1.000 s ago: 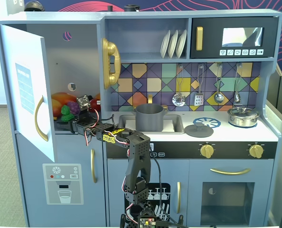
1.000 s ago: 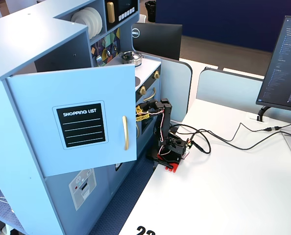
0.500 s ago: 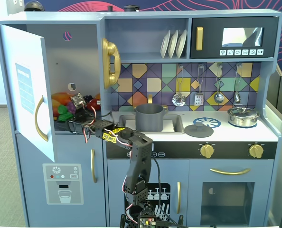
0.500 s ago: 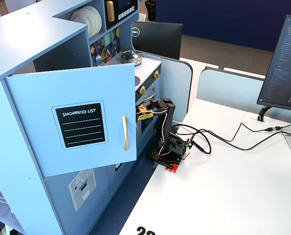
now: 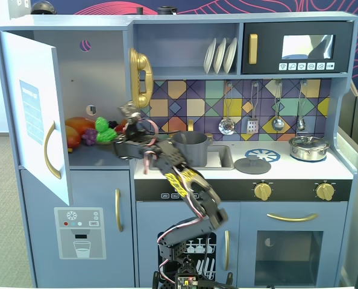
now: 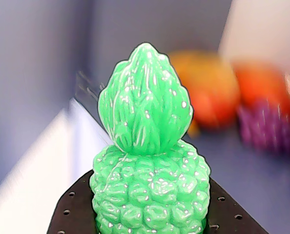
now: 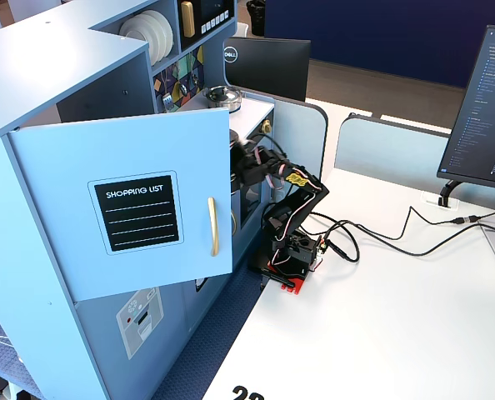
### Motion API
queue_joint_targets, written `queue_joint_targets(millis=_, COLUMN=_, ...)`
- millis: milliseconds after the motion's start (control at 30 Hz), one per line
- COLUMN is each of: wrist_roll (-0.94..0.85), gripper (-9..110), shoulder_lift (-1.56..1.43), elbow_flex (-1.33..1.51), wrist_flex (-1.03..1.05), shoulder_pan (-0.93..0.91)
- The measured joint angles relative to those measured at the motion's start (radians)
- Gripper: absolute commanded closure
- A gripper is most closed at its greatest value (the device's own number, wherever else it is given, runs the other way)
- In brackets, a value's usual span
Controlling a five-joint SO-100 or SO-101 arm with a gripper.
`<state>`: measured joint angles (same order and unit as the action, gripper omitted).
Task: Pick up the green pineapple from the left cabinet and place it in the gray recipient
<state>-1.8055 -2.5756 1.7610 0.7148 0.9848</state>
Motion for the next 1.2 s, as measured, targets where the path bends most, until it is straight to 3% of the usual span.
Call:
queue_joint_targets(millis=200, wrist_roll=-0.014, gripper=102, shoulder_lift=-0.129, elbow_flex=-0.005, wrist_flex=0.052, shoulder_pan=-0.026)
queue_joint_targets(millis=533, wrist_roll=0.212, gripper=102, shoulder_lift=-0.097, elbow_flex=-0.112, wrist_flex=0.055, shoulder_pan=-0.594)
queue_joint_targets(millis=733, wrist_roll=0.282, gripper=102, shoulder_lift=0.06, elbow_flex=-0.155, wrist_flex=-0.064, shoulder_pan=-0.904)
queue_joint_targets(millis=1200, wrist_roll=0.15, gripper=102, shoulder_lift=0.515, elbow_flex=-0.172, wrist_flex=-0.308, shoulder_pan=-0.954)
